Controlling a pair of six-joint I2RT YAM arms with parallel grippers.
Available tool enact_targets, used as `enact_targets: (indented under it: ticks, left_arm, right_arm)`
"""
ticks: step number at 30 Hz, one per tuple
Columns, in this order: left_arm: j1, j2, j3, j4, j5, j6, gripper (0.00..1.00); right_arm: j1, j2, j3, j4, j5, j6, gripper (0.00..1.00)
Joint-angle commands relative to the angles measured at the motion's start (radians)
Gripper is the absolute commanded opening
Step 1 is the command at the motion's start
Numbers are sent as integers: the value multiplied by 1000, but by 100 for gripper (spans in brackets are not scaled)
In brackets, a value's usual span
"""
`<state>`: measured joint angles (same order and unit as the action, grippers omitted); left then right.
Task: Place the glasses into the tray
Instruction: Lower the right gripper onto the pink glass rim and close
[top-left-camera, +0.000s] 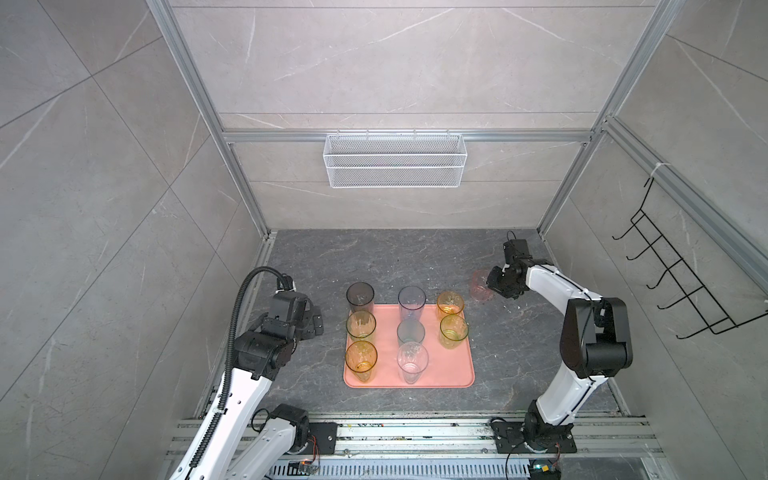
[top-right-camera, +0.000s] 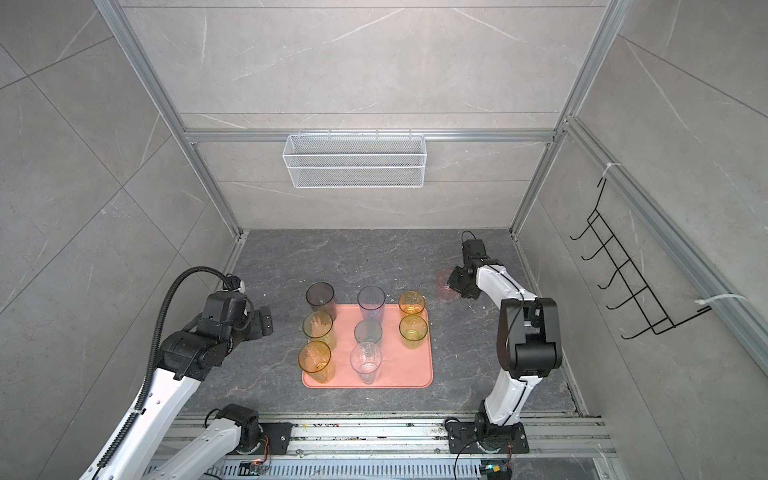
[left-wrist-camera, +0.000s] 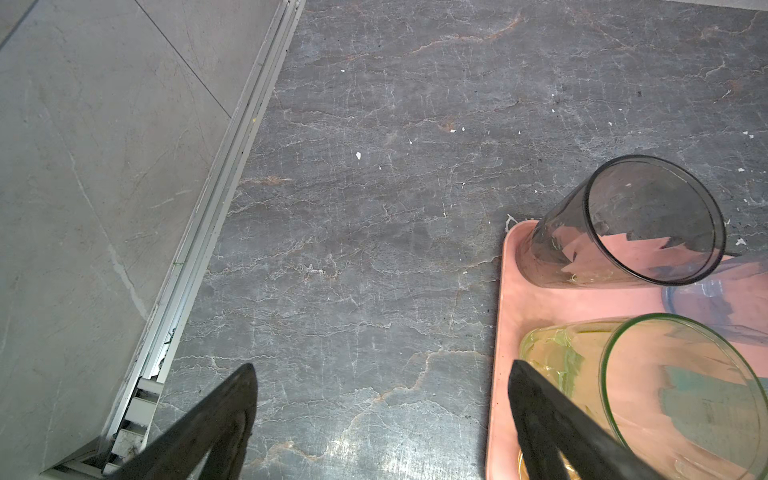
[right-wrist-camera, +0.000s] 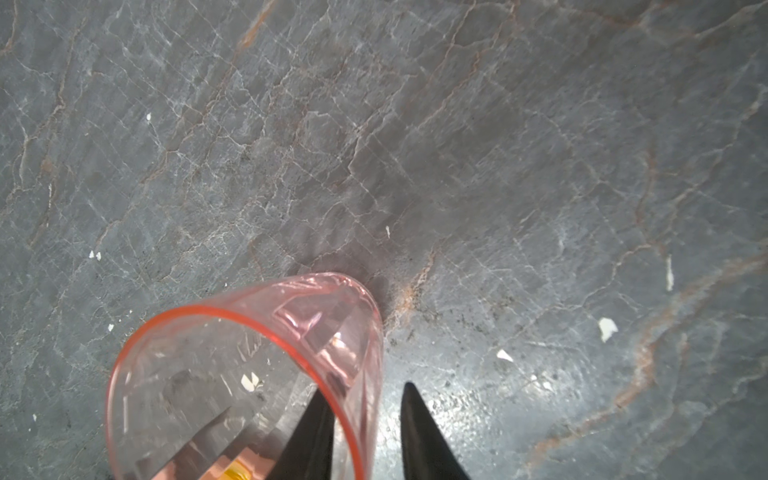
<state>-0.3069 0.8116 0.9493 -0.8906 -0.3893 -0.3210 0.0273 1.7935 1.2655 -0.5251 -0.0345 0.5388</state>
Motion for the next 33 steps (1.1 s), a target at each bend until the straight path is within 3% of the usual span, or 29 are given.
enact_targets:
  ticks: [1, 17, 23, 25, 33]
  left_arm:
    - [8, 3, -3, 13, 0, 7, 95]
    - [7, 5, -3, 12, -2, 7, 95]
    - [8, 11, -4, 13, -2, 7, 95]
    - [8, 9, -4, 12, -2, 7, 95]
    - [9, 11, -3, 13, -2, 7, 95]
  right_arm:
    - [-4, -12, 1, -11, 9, -13, 29]
    - [-4, -27, 2, -23, 34, -34, 16]
    - [-4, -58, -3, -29, 50, -43, 4]
    - [-4, -86, -12, -26, 61, -52, 0]
    - [-1, -236, -51, -64, 125, -77, 0]
